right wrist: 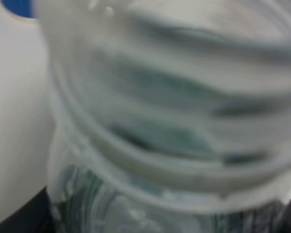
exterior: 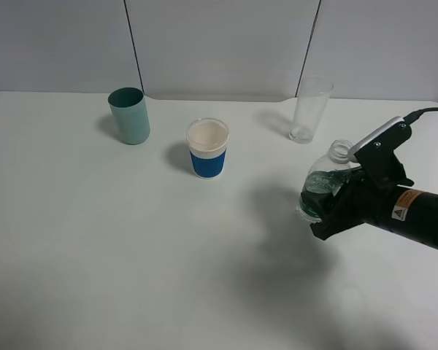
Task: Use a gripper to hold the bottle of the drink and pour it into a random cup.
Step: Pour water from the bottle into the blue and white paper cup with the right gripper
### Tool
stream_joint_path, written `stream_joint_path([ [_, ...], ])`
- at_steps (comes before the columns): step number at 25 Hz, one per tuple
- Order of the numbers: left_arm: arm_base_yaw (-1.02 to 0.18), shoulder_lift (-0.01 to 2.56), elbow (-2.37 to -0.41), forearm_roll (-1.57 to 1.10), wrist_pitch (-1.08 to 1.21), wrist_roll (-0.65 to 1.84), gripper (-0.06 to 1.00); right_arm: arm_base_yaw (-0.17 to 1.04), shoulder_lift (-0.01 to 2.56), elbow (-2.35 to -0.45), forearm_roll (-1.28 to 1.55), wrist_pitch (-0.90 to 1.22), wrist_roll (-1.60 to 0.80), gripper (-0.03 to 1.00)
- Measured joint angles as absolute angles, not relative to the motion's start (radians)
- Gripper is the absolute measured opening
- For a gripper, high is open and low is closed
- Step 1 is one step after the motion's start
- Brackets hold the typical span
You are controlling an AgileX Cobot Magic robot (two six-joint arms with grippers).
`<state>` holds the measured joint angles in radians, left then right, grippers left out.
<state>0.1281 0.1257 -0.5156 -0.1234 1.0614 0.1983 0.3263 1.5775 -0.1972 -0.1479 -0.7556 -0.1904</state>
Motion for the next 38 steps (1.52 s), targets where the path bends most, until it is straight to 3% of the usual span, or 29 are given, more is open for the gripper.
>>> stream_joint_path([
  [16, 0.128, 0.126, -0.516, -0.123, 1.062, 0.198, 0.99, 0.326, 1.583, -0.526, -0.17, -0.264, -0.085, 0.58],
  [23, 0.128, 0.126, -0.516, -0.123, 1.062, 0.198, 0.99, 0.326, 1.583, -0.673, -0.321, -0.025, 0.0, 0.58],
  [38, 0.128, 0.126, -0.516, -0.123, 1.062, 0.198, 0.99, 0.326, 1.584, -0.831, -0.734, 0.215, 0.228, 0.58],
])
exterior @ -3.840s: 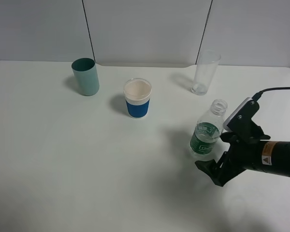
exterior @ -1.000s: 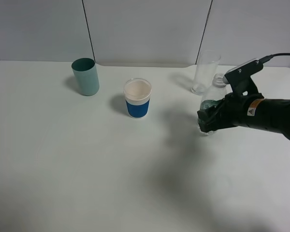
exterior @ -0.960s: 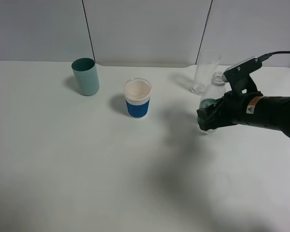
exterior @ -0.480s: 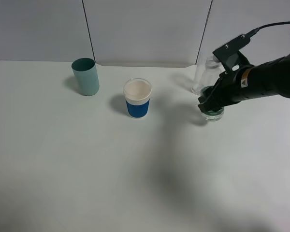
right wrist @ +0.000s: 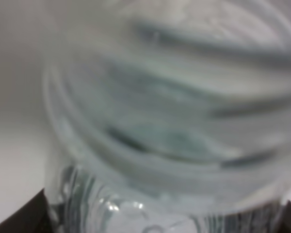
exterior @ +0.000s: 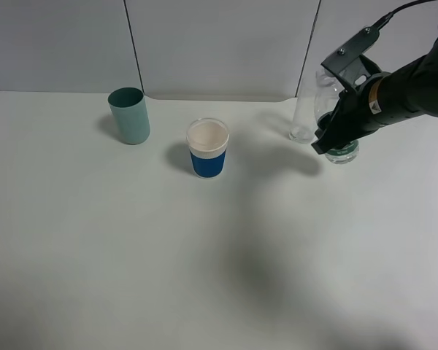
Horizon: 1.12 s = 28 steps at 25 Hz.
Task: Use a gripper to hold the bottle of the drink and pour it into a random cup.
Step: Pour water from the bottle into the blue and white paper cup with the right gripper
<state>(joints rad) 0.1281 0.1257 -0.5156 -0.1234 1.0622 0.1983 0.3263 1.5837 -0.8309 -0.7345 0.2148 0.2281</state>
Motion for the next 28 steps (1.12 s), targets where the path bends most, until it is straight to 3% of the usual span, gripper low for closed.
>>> stream_joint_path([
  [14, 0.128, 0.126, -0.516, -0.123, 1.062, 0.198, 0.99, 0.379, 1.584, -0.832, -1.026, 0.281, 0.525, 0.58],
  [28, 0.128, 0.126, -0.516, -0.123, 1.062, 0.198, 0.99, 0.479, 1.664, -0.928, -1.026, 0.458, 0.639, 0.58],
])
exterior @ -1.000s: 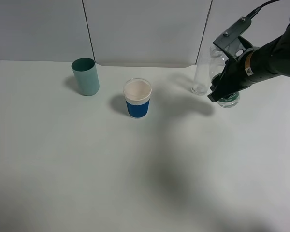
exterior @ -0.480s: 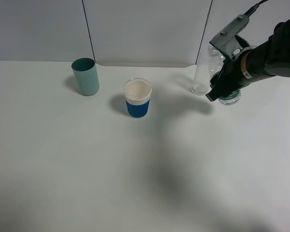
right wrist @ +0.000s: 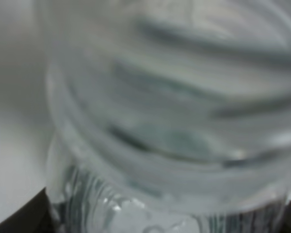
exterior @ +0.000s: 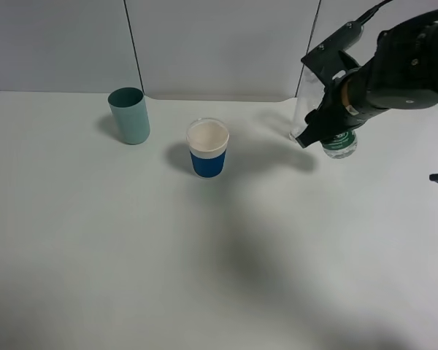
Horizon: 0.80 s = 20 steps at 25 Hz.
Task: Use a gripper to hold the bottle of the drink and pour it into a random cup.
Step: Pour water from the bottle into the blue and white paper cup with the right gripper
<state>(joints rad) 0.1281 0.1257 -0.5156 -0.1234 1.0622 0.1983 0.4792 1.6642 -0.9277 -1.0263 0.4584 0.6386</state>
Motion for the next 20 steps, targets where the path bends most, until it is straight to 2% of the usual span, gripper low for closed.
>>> stream_joint_path([
  [20, 0.128, 0.126, -0.516, -0.123, 1.062, 0.198, 0.99, 0.639, 1.821, -1.153, -1.037, 0.714, 0.412, 0.58],
])
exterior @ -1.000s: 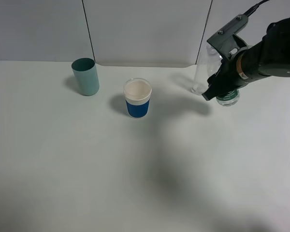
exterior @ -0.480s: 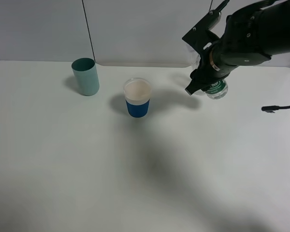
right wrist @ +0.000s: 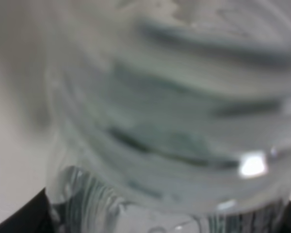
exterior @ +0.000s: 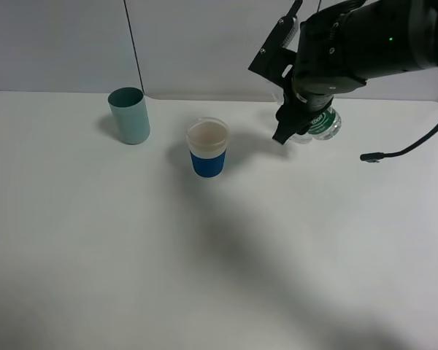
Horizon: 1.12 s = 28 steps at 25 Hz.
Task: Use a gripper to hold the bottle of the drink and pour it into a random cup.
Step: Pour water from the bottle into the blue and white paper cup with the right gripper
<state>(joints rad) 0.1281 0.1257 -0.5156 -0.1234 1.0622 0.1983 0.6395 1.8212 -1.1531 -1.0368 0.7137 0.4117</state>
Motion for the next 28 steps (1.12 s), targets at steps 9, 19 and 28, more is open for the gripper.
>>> stream_joint_path([
  [9, 0.128, 0.126, -0.516, -0.123, 1.062, 0.198, 0.99, 0.679, 1.892, -1.212, -1.043, 0.752, 0.383, 0.58],
  [19, 0.128, 0.126, -0.516, -0.123, 1.062, 0.198, 0.99, 0.706, 1.938, -1.283, -1.042, 0.822, 0.295, 0.58],
  [28, 0.128, 0.126, -0.516, -0.123, 1.062, 0.198, 0.99, 0.717, 1.961, -1.291, -1.045, 0.856, 0.243, 0.58],
])
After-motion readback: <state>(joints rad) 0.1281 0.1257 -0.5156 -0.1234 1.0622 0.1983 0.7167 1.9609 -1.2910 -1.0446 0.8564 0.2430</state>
